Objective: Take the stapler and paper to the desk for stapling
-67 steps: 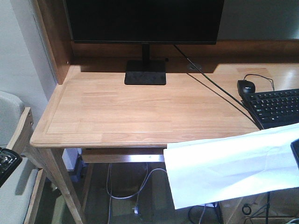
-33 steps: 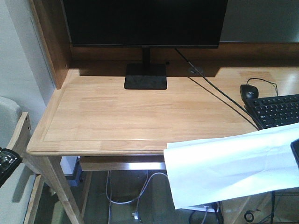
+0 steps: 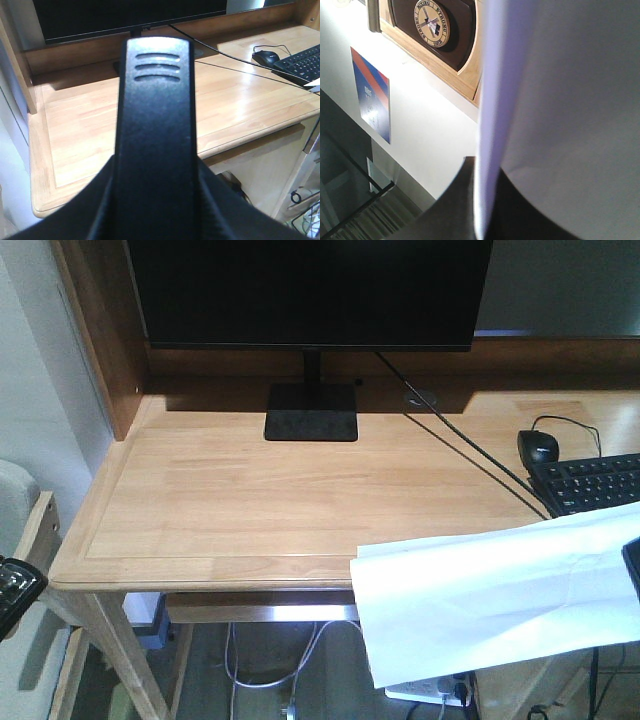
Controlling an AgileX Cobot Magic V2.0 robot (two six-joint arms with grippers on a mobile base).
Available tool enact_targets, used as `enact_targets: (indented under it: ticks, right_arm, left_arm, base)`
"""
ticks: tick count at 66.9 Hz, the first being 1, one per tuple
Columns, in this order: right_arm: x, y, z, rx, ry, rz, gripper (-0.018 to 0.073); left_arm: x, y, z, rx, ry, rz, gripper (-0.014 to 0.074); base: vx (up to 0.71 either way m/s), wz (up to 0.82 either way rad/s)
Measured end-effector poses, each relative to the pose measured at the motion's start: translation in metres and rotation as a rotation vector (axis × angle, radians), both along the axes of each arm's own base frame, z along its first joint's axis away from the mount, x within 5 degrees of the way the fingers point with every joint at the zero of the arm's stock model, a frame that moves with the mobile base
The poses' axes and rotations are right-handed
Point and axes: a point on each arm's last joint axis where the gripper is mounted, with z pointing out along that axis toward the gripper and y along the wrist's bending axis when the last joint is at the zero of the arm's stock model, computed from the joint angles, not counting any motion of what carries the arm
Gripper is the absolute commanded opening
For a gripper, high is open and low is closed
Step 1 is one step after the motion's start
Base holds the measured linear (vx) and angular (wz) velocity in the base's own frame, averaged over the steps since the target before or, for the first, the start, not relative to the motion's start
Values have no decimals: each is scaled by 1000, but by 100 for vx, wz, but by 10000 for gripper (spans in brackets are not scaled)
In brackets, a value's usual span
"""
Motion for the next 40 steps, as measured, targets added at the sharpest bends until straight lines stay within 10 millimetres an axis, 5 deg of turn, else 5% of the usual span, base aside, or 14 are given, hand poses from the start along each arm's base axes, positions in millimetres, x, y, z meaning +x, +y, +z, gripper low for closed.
enact_targets:
  ticks: [40]
  right_arm:
    - [0, 0, 0, 0, 0, 0, -5]
  left_arm:
    - [0, 0, 0, 0, 0, 0, -6]
  base:
    - [6, 0]
